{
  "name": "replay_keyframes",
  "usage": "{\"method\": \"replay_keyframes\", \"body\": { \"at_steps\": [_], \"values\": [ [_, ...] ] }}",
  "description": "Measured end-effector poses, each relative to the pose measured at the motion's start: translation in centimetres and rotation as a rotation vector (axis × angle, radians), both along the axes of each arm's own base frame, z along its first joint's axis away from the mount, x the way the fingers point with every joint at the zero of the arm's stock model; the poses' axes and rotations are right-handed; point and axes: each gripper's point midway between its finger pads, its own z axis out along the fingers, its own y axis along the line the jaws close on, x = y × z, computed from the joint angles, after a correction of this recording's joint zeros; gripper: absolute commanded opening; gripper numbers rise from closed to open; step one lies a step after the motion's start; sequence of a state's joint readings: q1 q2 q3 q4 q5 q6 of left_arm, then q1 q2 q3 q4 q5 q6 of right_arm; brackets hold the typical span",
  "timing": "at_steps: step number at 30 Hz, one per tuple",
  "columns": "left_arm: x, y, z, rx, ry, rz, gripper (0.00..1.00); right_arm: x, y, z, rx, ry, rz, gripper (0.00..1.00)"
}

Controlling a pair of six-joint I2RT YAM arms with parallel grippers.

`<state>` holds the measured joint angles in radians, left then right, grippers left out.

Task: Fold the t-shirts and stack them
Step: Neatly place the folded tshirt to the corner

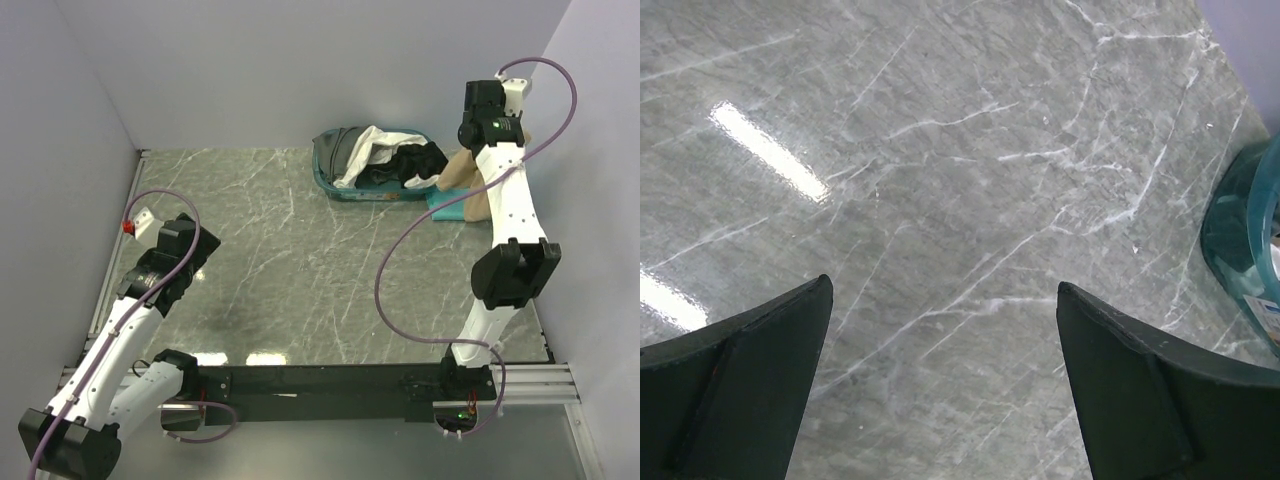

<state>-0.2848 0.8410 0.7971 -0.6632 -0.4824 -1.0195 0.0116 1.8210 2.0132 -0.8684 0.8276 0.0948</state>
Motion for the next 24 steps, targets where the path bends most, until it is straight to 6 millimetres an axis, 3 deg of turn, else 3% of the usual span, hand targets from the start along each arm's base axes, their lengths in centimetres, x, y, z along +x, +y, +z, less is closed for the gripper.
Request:
{"method": "replay_keyframes", "body": {
  "at_steps": [13, 24],
  "values": [
    [0.1, 0.2, 0.0, -0.001, 0.0, 0.019, 1.0, 2.4, 2.2, -2.6, 0.184, 0.029, 0.07, 0.0],
    [0.3, 0.4, -0.6, 0.015, 0.029, 0.032, 0.99, 4.7, 1.4, -7.5, 0.32, 0.086, 0.118, 0.0]
  ]
}}
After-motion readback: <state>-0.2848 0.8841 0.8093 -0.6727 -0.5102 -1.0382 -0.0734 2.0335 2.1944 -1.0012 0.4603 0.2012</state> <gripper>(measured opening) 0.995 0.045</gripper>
